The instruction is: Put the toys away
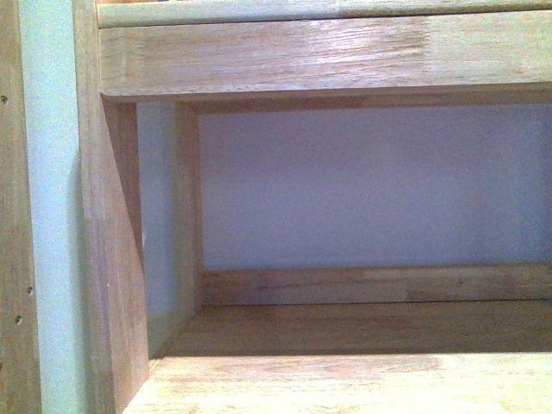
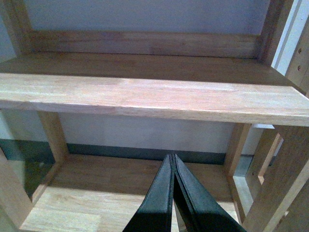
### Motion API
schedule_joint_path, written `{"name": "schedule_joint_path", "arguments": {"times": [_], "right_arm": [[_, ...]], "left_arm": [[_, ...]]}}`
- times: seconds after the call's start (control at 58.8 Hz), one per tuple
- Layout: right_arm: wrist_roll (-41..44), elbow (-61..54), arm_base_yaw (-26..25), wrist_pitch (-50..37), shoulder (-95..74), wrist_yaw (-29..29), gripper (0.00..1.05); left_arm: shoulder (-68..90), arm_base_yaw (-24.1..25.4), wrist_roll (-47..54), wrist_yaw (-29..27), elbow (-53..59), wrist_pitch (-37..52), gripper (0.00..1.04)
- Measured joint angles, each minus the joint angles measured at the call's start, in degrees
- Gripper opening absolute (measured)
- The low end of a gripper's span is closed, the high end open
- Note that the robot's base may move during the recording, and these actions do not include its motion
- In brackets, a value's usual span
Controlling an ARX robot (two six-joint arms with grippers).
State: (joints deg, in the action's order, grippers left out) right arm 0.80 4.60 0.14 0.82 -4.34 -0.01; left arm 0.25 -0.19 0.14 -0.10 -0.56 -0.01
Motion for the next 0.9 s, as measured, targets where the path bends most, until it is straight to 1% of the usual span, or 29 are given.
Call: {"name": "schedule_joint_path", "arguments": {"times": [0.374,0.459,0.782,0.833,0.901], "right_arm": [[0.0,-1.9,0.0,-0.4,1.6,0.0,0.04],[0.0,-3.8,0.0,-0.5,3.7,0.0,0.04],[0.0,-3.8,0.0,-0.6,3.9,0.0,0.04],[0.0,-3.8,0.0,-0.6,3.9,0.0,0.12],[0.0,-3.8,0.0,-0.6,3.9,0.0,0.27]], "left_arm": [[0.0,0.0,0.0,0.0,0.0,0.0,0.99],[0.0,0.0,0.0,0.0,0.0,0.0,0.99],[0.0,0.0,0.0,0.0,0.0,0.0,0.99],[0.0,0.0,0.0,0.0,0.0,0.0,0.99],[0.0,0.0,0.0,0.0,0.0,0.0,0.99]]}}
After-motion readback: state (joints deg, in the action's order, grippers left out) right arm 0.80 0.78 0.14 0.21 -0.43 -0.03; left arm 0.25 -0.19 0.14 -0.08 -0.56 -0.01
